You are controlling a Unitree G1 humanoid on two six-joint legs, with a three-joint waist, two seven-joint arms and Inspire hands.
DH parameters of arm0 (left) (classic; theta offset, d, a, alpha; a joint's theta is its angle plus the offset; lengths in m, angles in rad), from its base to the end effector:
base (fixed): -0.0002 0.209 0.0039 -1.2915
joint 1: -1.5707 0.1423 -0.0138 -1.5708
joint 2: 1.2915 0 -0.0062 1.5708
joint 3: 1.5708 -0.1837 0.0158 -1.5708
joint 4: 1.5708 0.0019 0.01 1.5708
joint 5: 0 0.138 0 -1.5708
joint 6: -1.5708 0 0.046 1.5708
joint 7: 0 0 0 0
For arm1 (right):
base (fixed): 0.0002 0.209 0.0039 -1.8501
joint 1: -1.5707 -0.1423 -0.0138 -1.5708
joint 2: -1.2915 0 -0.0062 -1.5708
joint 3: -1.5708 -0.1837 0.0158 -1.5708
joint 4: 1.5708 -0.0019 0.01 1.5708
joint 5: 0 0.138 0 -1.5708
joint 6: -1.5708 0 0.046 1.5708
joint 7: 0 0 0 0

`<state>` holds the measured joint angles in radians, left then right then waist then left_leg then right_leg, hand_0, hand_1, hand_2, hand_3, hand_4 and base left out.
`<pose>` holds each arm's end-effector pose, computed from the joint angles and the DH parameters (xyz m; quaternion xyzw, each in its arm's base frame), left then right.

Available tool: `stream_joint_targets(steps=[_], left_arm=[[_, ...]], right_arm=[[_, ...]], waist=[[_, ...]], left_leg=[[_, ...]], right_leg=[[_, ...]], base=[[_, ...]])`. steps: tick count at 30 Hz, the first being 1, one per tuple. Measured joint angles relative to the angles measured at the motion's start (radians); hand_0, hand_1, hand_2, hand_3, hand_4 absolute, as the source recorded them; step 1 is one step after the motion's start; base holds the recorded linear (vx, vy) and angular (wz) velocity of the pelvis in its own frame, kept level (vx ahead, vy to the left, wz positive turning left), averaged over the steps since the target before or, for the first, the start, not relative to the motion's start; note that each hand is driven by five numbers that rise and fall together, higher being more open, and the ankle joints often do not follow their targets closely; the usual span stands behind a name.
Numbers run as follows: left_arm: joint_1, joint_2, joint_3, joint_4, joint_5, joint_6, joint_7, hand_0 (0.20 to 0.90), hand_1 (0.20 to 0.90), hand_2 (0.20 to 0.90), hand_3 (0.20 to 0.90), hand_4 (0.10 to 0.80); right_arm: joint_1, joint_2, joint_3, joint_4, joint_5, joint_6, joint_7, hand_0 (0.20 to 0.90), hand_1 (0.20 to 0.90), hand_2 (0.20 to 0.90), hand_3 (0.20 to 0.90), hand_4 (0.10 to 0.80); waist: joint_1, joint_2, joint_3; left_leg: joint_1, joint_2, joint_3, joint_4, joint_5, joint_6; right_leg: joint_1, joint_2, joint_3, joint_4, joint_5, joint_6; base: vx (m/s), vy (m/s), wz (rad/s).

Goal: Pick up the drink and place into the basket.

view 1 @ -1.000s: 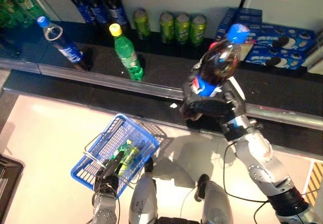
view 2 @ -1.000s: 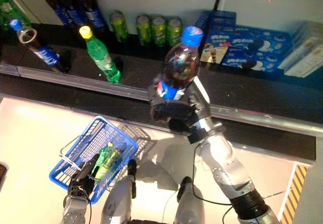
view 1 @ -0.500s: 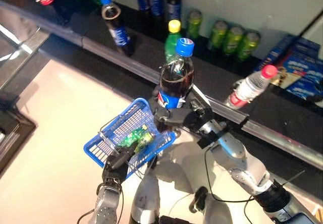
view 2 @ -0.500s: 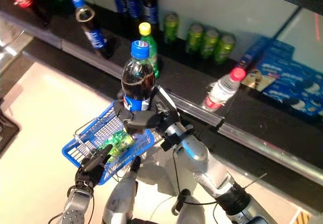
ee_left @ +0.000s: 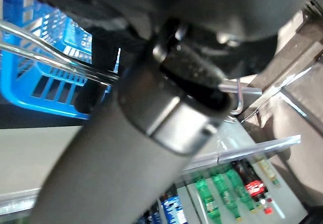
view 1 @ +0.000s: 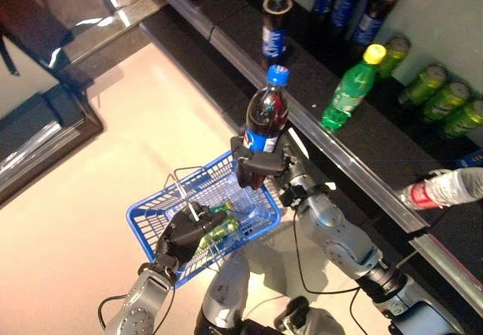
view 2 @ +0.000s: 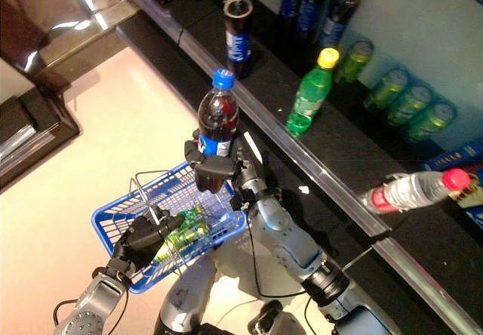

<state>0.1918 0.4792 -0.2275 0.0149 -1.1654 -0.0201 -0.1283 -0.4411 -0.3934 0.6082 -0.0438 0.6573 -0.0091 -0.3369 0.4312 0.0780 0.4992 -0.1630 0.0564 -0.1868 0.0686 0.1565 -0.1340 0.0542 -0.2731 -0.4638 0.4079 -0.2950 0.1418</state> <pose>0.1548 0.2081 0.0123 -0.3503 0.1337 -0.0721 0.9242 0.2431 -0.0884 0.1102 0.0759 -0.0541 0.1861 0.9781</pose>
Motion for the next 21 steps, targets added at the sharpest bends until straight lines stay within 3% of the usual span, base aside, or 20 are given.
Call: stream_joint_targets(steps=[13, 21], left_arm=[[-0.035, 0.063, -0.033, -0.127, -0.061, 0.079, -0.193, 0.3, 0.3, 0.3, 0.2, 0.1], [-0.042, 0.063, -0.031, -0.152, -0.08, 0.108, -0.231, 0.3, 0.3, 0.3, 0.2, 0.1]], right_arm=[[-0.031, 0.091, 0.067, 0.312, -0.035, -0.002, -0.044, 0.3, 0.3, 0.3, 0.2, 0.1], [-0.017, 0.128, 0.08, 0.52, -0.038, 0.0, -0.036, 0.3, 0.3, 0.3, 0.2, 0.1]], waist=[[0.063, -0.006, 0.0], [0.085, -0.009, 0.001]], left_leg=[[-0.017, -0.032, -0.063, 0.001, 0.002, 0.002], [-0.036, -0.036, -0.075, 0.001, 0.005, 0.001]], right_leg=[[0.039, 0.0, -0.05, -0.03, -0.007, 0.013], [0.027, 0.007, -0.059, -0.036, -0.007, 0.019]], base=[[0.035, -0.025, 0.15], [-0.022, -0.014, 0.04]])
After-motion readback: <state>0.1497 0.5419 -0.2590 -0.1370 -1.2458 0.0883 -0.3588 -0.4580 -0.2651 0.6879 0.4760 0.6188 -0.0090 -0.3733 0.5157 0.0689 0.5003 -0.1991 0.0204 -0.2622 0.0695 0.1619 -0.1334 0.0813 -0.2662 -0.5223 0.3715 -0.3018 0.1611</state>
